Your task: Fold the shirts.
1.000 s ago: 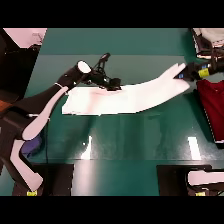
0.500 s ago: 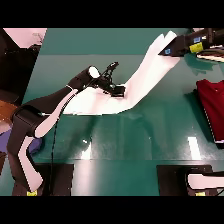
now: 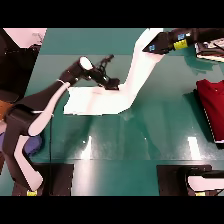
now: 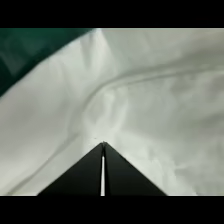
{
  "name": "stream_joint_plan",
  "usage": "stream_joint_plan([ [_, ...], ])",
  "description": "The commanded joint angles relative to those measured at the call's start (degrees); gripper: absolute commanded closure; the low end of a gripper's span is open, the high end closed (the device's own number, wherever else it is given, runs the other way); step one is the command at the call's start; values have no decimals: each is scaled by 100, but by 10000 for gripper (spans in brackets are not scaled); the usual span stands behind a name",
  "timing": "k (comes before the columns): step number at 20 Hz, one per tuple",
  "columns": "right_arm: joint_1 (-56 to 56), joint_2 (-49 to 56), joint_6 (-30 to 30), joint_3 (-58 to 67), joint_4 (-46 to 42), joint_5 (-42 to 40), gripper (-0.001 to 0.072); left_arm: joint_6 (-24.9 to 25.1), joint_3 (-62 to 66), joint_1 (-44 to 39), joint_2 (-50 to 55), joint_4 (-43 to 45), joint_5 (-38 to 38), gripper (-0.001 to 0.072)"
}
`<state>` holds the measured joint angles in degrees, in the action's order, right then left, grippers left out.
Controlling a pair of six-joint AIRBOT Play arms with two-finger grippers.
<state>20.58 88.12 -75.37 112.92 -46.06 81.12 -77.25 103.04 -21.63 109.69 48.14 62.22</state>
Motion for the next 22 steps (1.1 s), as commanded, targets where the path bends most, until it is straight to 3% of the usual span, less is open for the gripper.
stream_joint_plan([
  [1,531,221,2,7,11,-378,696,13,118,634,-625,420,227,682],
  [4,1290,721,164,11,223,-968,694,39,118,1438,-1399,737,417,681],
  [6,1840,1202,627,13,1075,-1687,693,118,118,1985,-1873,837,538,681],
  [8,2385,1762,756,101,1346,-2527,688,118,116,2492,-2291,859,643,681],
  [12,3027,2791,1165,780,1635,-2503,207,120,109,3176,-2785,861,966,681],
  [14,2944,2629,1180,350,1587,-2227,206,122,111,3292,-2841,861,1134,680],
  [16,2557,2317,1054,-168,1412,-1585,284,122,109,3283,-2839,861,1244,681],
  [19,1764,1764,586,-1091,577,-787,284,120,103,3244,-2839,835,1333,681],
  [22,942,1034,319,-2385,101,-789,284,122,96,3244,-2839,835,1432,681],
])
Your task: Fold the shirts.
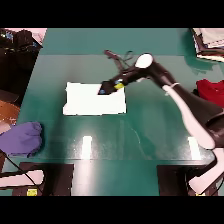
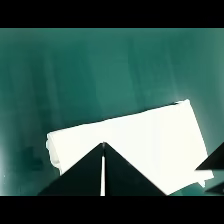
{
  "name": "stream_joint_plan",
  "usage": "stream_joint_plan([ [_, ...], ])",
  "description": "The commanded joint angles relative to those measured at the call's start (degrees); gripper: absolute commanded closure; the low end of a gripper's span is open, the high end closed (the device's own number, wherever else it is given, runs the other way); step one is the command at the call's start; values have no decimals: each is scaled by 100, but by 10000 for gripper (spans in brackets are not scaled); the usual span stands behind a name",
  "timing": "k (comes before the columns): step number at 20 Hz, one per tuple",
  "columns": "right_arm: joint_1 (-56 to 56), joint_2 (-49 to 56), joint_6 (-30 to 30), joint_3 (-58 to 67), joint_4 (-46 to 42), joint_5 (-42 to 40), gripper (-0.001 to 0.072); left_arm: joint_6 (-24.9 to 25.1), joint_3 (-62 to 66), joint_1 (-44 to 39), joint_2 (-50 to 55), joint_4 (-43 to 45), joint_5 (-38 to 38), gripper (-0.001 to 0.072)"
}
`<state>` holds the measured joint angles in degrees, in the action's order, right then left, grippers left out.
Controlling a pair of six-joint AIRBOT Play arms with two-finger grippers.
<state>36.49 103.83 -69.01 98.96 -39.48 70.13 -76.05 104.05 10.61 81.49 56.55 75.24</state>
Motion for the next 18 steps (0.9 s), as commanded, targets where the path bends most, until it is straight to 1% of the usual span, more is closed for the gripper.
stream_joint_plan([
  [1,-938,-776,-422,-1449,-573,170,284,0,-4,20,-20,-7,179,681],
  [3,-1408,-1189,-647,-2302,-520,-455,284,0,-4,20,-17,-9,236,681],
  [4,-1589,-1318,-664,-2647,-402,-776,275,0,-4,20,-17,-9,234,681],
  [5,-1696,-1360,-656,-2870,-251,-953,184,0,-4,20,-17,-9,232,681],
  [6,-1753,-1338,-654,-3018,-151,-1021,63,2,-7,20,-17,-9,232,681],
  [7,-1779,-1244,-614,-3108,-46,-1040,35,0,-9,20,-15,-9,234,681],
  [11,-1574,-476,-382,-2892,616,-1014,36,2,-127,20,-7,-11,229,681],
  [15,-1019,343,-380,-2006,1110,-1016,40,0,-374,20,-9,-17,240,681],
  [16,-866,509,-385,-1759,1174,-1019,58,0,-417,20,-9,-15,256,681],
  [18,-595,761,-385,-1362,1266,-1023,182,2,-459,20,-7,-13,269,681],
])
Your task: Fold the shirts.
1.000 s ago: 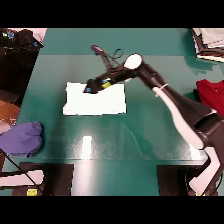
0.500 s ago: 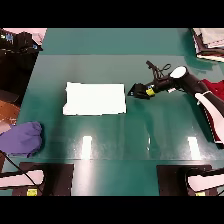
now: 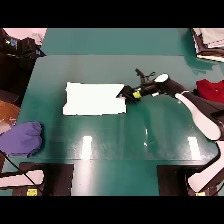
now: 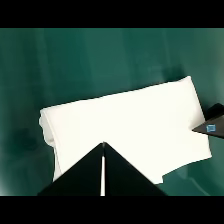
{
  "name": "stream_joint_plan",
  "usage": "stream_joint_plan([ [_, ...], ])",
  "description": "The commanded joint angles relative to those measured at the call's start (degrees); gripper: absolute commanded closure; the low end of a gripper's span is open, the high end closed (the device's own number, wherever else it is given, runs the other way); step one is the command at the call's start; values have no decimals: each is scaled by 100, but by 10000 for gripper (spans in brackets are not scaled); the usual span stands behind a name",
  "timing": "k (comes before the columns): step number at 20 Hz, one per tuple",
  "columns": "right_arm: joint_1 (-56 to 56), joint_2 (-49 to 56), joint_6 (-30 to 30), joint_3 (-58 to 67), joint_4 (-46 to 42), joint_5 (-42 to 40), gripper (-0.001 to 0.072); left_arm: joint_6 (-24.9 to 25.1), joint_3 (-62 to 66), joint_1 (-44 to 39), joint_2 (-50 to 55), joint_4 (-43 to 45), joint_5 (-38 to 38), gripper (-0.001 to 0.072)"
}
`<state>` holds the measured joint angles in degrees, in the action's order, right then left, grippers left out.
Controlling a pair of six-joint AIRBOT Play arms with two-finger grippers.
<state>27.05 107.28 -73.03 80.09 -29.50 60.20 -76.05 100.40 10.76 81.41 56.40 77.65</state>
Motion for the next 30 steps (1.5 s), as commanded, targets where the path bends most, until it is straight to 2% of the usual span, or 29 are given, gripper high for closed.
stream_joint_plan([
  [1,461,514,17,669,295,-26,217,2,-94,4,0,2,35,681],
  [3,667,647,22,911,284,-11,399,2,-94,4,0,0,35,681],
  [4,728,671,70,997,278,-26,549,0,-94,4,0,-2,35,681],
  [5,750,667,197,1054,273,-55,647,-2,-94,4,0,-2,44,681],
  [7,662,632,-44,1220,170,118,695,-2,-94,-15,0,4,103,682],
  [8,551,544,-339,1268,15,262,695,-4,-94,-59,0,15,105,682],
  [12,-264,-452,-549,1276,-1126,748,694,0,-94,-643,0,31,0,682],
  [15,-1325,-1331,-590,1276,-1720,1145,694,0,-94,-1333,2,31,-369,681],
  [18,-2468,-1947,-713,1276,-2310,1182,695,2,-94,-1967,2,31,-833,681],
  [22,-3976,-2166,-704,1276,-2424,981,695,0,-94,-2514,2,31,-1213,682],
  [24,-4577,-2129,-671,1276,-2417,616,695,-2,-94,-2673,2,33,-1209,681],
  [27,-5145,-2052,-619,1279,-2409,-52,695,-13,-94,-2791,2,39,-1209,681],
  [30,-5399,-2048,-326,1333,-2144,-282,695,-50,-94,-2793,2,50,-1209,681],
])
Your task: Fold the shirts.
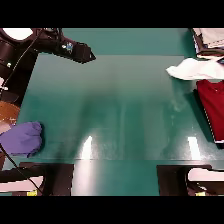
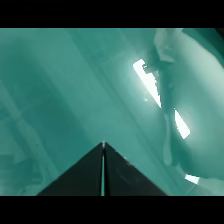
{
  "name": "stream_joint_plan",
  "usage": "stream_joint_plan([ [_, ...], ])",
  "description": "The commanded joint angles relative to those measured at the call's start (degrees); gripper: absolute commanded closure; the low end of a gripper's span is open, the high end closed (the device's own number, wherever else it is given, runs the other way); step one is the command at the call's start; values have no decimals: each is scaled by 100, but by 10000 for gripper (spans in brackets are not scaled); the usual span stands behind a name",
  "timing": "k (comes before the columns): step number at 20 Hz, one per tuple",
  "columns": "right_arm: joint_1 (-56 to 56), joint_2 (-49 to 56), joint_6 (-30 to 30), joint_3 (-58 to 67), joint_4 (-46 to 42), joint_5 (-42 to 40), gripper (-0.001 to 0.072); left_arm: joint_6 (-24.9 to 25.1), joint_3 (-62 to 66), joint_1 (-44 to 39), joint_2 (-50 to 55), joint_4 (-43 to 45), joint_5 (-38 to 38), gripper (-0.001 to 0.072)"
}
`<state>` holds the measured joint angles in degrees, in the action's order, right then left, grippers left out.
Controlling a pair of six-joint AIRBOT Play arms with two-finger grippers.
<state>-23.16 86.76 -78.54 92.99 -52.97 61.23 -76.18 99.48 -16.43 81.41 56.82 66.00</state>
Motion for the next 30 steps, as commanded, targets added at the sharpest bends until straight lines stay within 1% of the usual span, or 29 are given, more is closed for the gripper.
stream_joint_plan([
  [1,-442,4,358,160,382,-332,695,-39,-2,-74,2,9,-48,681],
  [7,-629,-4,365,1593,348,514,695,-35,-2,-74,2,20,-37,681],
  [11,-822,-70,356,2096,343,1165,696,-33,-2,-72,2,24,70,681],
  [13,-957,-245,356,1921,337,1366,696,-31,-2,-72,2,28,173,681],
  [17,-1482,-820,356,1040,223,1714,696,11,-2,-72,2,35,308,681],
  [21,-1941,-1567,358,50,-807,2052,695,15,-2,-72,2,37,354,681],
  [23,-2120,-1947,356,-490,-1401,2050,694,22,-2,-72,2,39,352,680],
  [25,-2295,-2249,354,-973,-1904,2074,692,164,-2,-72,2,39,356,681],
  [26,-2404,-2358,352,-1204,-2122,2138,673,179,-2,-72,2,39,356,681],
  [27,-2503,-2439,310,-1414,-2282,2188,523,181,-2,-72,2,39,363,680],
  [28,-2616,-2514,229,-1641,-2404,2197,308,179,-2,-72,2,39,374,681],
  [29,-2728,-2564,120,-1823,-2437,2192,216,181,-2,-72,2,39,391,680],
  [30,-2813,-2603,-33,-1963,-2476,2192,216,181,-2,-72,2,39,413,681],
])
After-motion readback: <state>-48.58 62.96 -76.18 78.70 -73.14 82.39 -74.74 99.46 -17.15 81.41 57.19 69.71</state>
